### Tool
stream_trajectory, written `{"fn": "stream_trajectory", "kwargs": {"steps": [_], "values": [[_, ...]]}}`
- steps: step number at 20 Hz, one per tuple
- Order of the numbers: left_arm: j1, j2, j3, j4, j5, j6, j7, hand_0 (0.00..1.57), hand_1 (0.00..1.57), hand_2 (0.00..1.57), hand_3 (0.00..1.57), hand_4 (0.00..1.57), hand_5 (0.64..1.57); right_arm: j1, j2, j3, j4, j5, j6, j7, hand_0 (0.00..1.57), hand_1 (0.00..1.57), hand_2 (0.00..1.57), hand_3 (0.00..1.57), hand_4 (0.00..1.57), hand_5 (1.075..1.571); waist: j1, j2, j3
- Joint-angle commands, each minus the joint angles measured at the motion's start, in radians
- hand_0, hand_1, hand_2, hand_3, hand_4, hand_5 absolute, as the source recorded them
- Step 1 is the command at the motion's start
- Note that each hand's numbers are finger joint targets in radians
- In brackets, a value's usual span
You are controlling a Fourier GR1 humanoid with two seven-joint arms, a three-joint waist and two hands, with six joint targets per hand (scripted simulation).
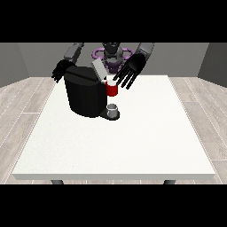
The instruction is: Insert the coffee pod into the coffee machine and close the lid
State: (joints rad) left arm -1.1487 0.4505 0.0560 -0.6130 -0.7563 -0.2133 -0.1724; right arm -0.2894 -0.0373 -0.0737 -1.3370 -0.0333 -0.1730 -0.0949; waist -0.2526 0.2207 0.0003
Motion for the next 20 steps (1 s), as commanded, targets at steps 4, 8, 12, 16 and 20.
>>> {"fn": "stream_trajectory", "kwargs": {"steps": [4, 8, 12, 16, 20], "values": [[0.037, -0.027, 0.004, -0.016, -0.009, 0.012, 0.023, 0.00, 0.00, 0.00, 0.00, 0.00, 1.571, 0.028, -0.027, -0.020, 0.002, -0.036, 0.047, -0.004, 0.00, 0.00, 0.00, 0.00, 0.38, 1.571, 0.009, -0.055, -0.0001], [0.076, -0.077, 0.029, -0.020, 0.041, -0.029, 0.028, 0.00, 0.00, 0.00, 0.00, 0.00, 1.571, 0.092, 0.035, 0.032, -0.005, -0.001, -0.015, 0.005, 0.00, 0.00, 0.00, 0.00, 0.43, 1.571, 0.046, -0.141, -0.0003], [0.133, -0.169, 0.144, -0.046, 0.177, 0.016, 0.036, 0.00, 0.00, 0.00, 0.00, 0.00, 1.571, 0.115, -0.041, -0.075, 0.047, -0.070, 0.050, -0.049, 0.00, 0.00, 0.00, 0.00, 0.37, 1.571, 0.120, -0.189, 0.0004], [0.240, -0.221, 0.266, -0.037, 0.340, -0.022, -0.054, 0.00, 0.00, 0.00, 0.00, 0.26, 1.571, 0.177, -0.017, -0.044, 0.006, -0.036, 0.012, -0.029, 0.00, 0.00, 0.00, 0.00, 0.49, 1.571, 0.182, -0.305, -0.0023], [0.351, -0.300, 0.273, -0.044, 0.375, -0.003, -0.050, 0.00, 0.00, 0.00, 0.00, 0.00, 1.571, 0.207, -0.077, -0.028, -0.013, -0.033, 0.089, -0.030, 0.00, 0.00, 0.00, 0.00, 0.39, 1.571, 0.228, -0.383, -0.0005]]}}
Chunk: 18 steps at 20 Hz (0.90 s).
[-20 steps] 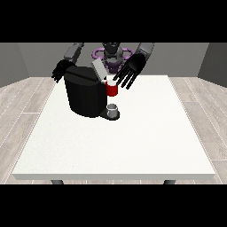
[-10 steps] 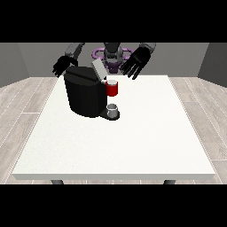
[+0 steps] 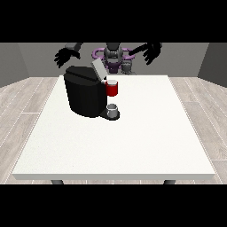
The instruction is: Insert the coffee pod into the coffee machine and close the lid
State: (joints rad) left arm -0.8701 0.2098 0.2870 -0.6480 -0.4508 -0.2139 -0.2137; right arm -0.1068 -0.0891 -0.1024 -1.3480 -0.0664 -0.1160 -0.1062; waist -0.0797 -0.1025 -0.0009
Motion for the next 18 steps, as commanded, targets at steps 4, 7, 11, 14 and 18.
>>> {"fn": "stream_trajectory", "kwargs": {"steps": [4, 7, 11, 14, 18], "values": [[0.170, -0.080, 0.059, -0.021, 0.112, -0.025, -0.044, 0.00, 0.00, 0.00, 0.00, 0.19, 1.571, 0.003, -0.032, 0.037, -0.074, -0.007, 0.062, 0.060, 0.00, 0.00, 0.00, 0.00, 0.26, 1.571, 0.085, -0.123, 0.0004], [0.181, -0.064, 0.110, -0.019, 0.170, -0.036, -0.006, 0.00, 0.00, 0.00, 0.00, 0.21, 1.571, -0.030, -0.076, 0.048, -0.138, -0.027, 0.124, 0.099, 0.00, 0.00, 0.00, 0.00, 0.00, 1.571, 0.064, -0.124, 0.0005], [0.266, -0.127, 0.068, -0.082, 0.190, -0.065, 0.010, 0.00, 0.00, 0.00, 0.00, 0.00, 1.571, -0.036, -0.064, 0.059, -0.145, -0.020, 0.114, 0.145, 0.00, 0.00, 0.00, 0.00, 0.00, 1.571, 0.133, -0.168, 0.0010], [0.288, -0.206, 0.030, -0.110, 0.214, -0.040, -0.034, 0.00, 0.00, 0.00, 0.00, 0.00, 1.571, -0.118, -0.065, 0.072, -0.091, 0.020, 0.098, 0.130, 0.00, 0.00, 0.00, 0.00, 0.00, 1.571, 0.202, -0.119, 0.0010], [0.340, -0.174, 0.059, -0.179, 0.273, -0.109, -0.005, 0.00, 0.00, 0.00, 0.00, 0.14, 1.571, -0.125, -0.095, 0.079, -0.098, 0.030, 0.136, 0.139, 0.00, 0.00, 0.00, 0.00, 0.24, 1.571, 0.219, -0.104, 0.0011]]}}
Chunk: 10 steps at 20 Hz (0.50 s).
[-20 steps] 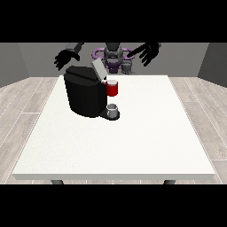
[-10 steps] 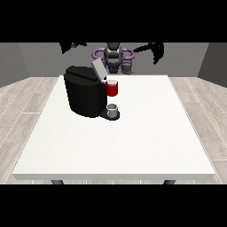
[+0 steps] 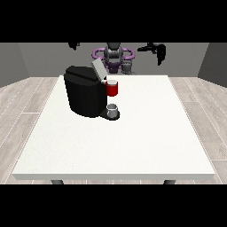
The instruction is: Insert the coffee pod into the coffee machine and close the lid
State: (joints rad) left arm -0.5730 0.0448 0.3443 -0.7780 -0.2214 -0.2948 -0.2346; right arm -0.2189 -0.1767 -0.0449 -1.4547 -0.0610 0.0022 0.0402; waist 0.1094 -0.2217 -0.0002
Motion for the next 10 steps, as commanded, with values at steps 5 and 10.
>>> {"fn": "stream_trajectory", "kwargs": {"steps": [5, 10], "values": [[0.128, -0.043, -0.116, -0.190, 0.127, 0.042, 0.062, 0.00, 0.00, 0.00, 0.00, 0.09, 1.571, -0.035, 0.023, 0.026, 0.088, 0.057, 0.010, -0.080, 0.00, 0.00, 0.00, 0.00, 0.00, 1.571, 0.036, 0.038, 0.0005], [0.199, -0.023, -0.091, -0.316, 0.121, -0.038, 0.073, 0.00, 0.00, 0.00, 0.00, 0.00, 1.571, -0.128, -0.018, -0.057, 0.125, -0.025, 0.062, -0.032, 0.00, 0.00, 0.00, 0.00, 0.00, 1.571, 0.066, 0.103, 0.0004]]}}
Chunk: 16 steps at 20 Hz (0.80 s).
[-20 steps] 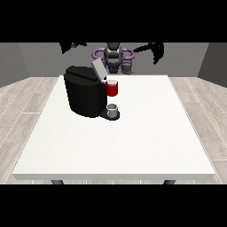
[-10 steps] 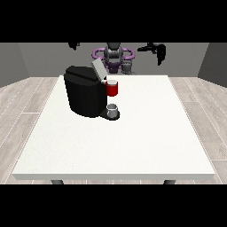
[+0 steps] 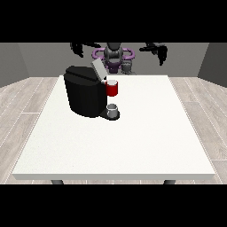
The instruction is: Insert the coffee pod into the coffee machine and close the lid
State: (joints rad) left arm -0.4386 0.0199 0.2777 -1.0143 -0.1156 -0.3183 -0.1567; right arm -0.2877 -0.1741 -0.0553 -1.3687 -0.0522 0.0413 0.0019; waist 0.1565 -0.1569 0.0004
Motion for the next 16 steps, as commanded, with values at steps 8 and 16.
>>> {"fn": "stream_trajectory", "kwargs": {"steps": [8, 16], "values": [[0.130, 0.004, -0.078, -0.269, 0.111, 0.029, 0.113, 0.00, 0.00, 0.00, 0.00, 0.00, 1.571, -0.105, 0.007, -0.045, 0.185, 0.004, 0.006, -0.065, 0.00, 0.00, 0.00, 0.00, 0.00, 1.571, 0.024, 0.096, -0.0001], [0.156, 0.044, -0.088, -0.350, 0.137, 0.063, 0.178, 0.00, 0.00, 0.00, 0.00, 0.00, 1.571, -0.206, 0.012, -0.013, 0.239, 0.033, 0.035, -0.053, 0.00, 0.00, 0.00, 0.00, 0.00, 1.571, -0.034, 0.142, -0.0003]]}}
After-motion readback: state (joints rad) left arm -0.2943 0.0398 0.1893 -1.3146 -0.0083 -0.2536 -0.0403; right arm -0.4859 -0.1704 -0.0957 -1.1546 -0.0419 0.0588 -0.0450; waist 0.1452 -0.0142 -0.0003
